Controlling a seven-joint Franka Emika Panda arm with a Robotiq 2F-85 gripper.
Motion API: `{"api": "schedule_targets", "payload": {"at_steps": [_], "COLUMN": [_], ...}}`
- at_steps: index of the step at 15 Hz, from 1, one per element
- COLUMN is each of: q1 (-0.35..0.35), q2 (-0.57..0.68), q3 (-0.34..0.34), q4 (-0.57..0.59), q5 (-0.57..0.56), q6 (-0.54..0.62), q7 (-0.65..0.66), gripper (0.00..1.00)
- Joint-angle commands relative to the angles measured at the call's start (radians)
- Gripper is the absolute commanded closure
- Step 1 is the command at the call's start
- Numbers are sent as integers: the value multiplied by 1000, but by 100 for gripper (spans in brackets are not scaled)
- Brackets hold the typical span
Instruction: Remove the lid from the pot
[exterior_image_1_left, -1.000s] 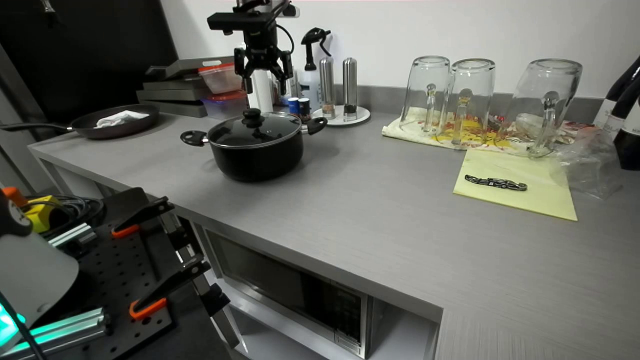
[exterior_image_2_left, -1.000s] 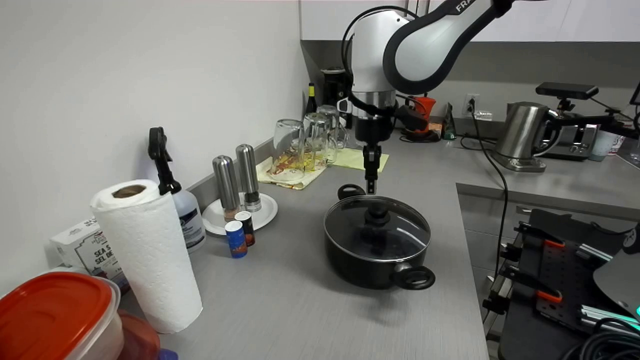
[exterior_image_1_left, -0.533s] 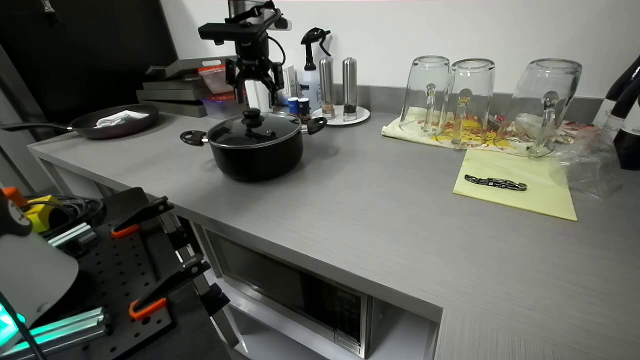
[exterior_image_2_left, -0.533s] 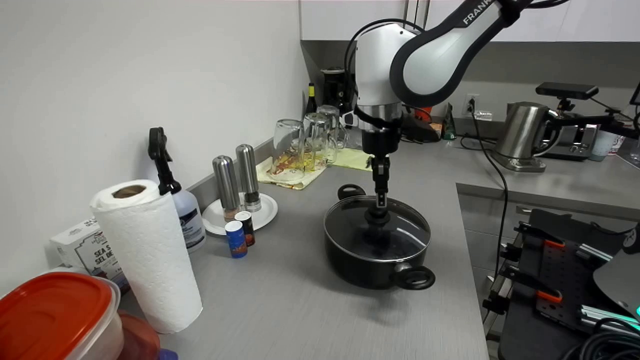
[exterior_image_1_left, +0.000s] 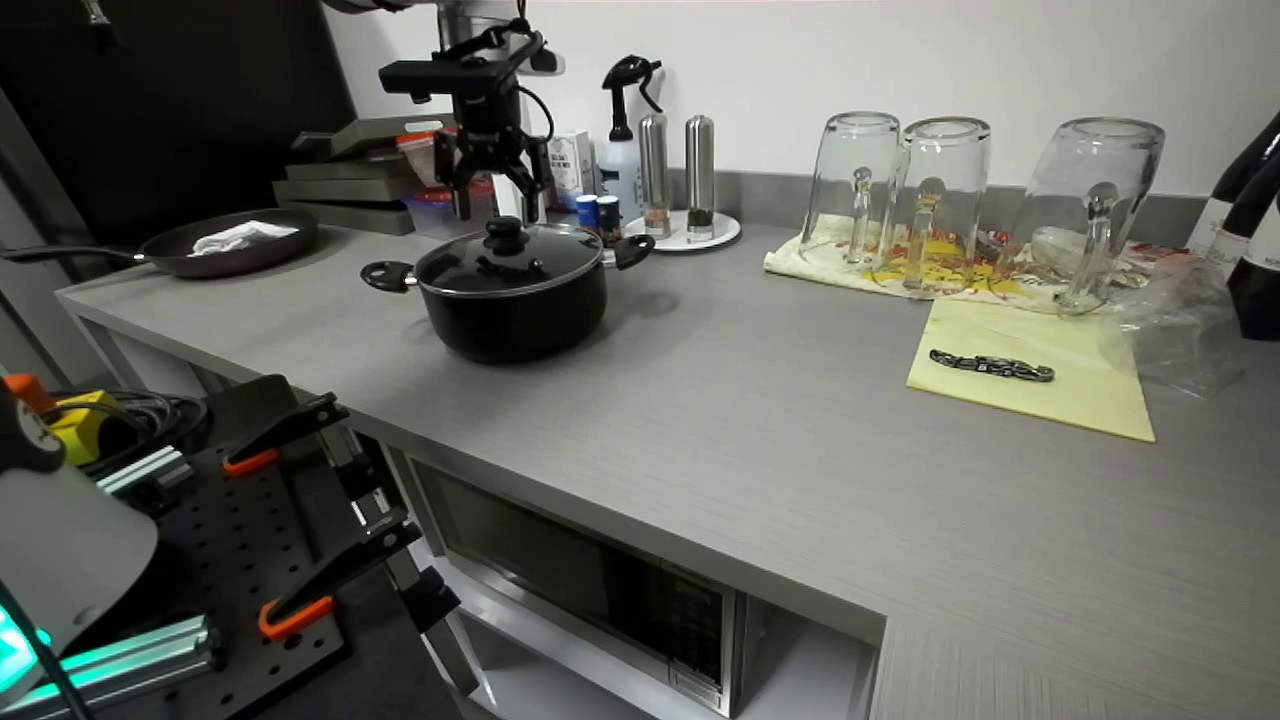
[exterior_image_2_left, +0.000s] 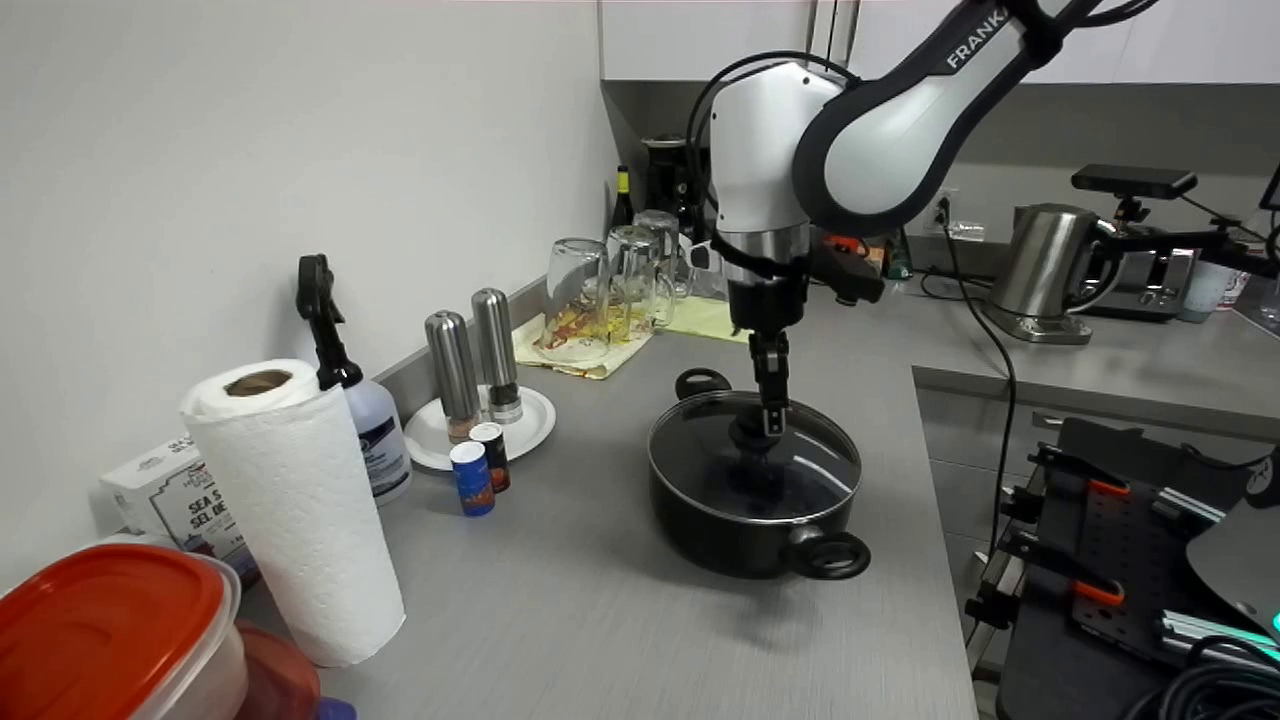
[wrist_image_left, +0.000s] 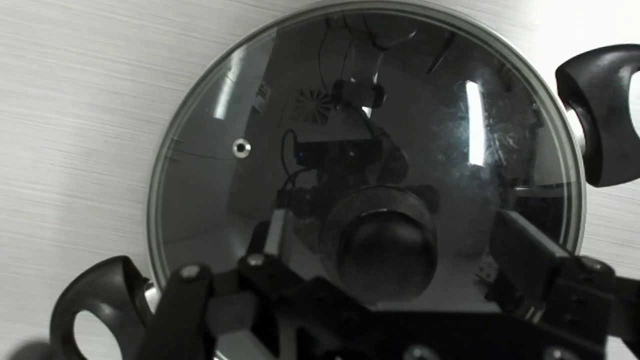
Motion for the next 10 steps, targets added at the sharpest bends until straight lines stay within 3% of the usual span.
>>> {"api": "schedule_targets", "payload": {"at_steps": [1,10], "q1": [15,20], "q2": [21,56], "q3": [5,8], "q4": [7,27], "q5": [-40,-65], "q6": [23,77], "q7": [33,25], "gripper": [0,0]}}
